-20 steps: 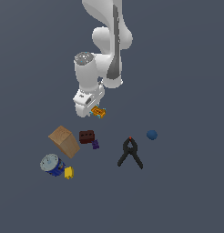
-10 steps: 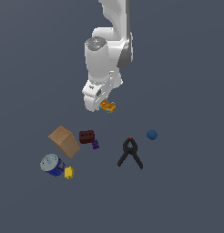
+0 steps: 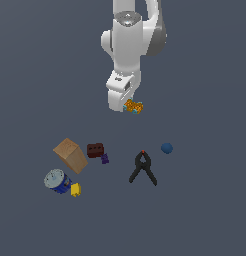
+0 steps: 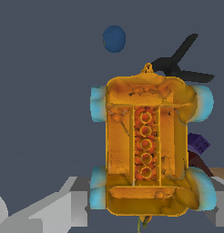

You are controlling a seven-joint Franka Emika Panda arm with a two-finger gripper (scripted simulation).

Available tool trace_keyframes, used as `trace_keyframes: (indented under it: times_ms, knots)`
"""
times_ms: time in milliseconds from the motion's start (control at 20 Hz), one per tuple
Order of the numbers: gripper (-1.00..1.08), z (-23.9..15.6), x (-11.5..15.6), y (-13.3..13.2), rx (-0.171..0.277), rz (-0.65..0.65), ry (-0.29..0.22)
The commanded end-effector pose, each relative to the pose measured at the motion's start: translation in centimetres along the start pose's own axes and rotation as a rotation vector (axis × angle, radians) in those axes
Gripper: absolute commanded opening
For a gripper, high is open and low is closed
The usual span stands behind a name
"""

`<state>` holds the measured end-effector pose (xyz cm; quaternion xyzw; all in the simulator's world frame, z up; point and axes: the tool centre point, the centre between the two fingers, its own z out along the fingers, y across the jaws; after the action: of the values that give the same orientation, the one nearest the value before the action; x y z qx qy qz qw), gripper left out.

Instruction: Pick up a designated object from a clutter of objects.

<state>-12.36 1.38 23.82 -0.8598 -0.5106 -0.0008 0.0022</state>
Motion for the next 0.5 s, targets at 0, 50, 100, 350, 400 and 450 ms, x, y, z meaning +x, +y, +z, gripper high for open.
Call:
trace_keyframes:
  times_ms: [0, 50, 100, 350, 400, 450]
  knots:
    - [-1.0, -2.0, 1.7, -0.7, -0.001, 0.0, 0.0]
    - [-1.0, -2.8, 2.4, -1.0, -0.001, 0.0, 0.0]
    - [-1.0, -3.5, 3.0, -1.3, -0.001, 0.001, -0.001]
    - [-1.0, -7.2, 6.2, -2.5, -0.002, 0.003, -0.003]
    - [-1.0, -7.9, 6.8, -2.7, -0.002, 0.003, -0.003]
    - [-1.0, -8.5, 7.3, -2.8, -0.002, 0.003, -0.004]
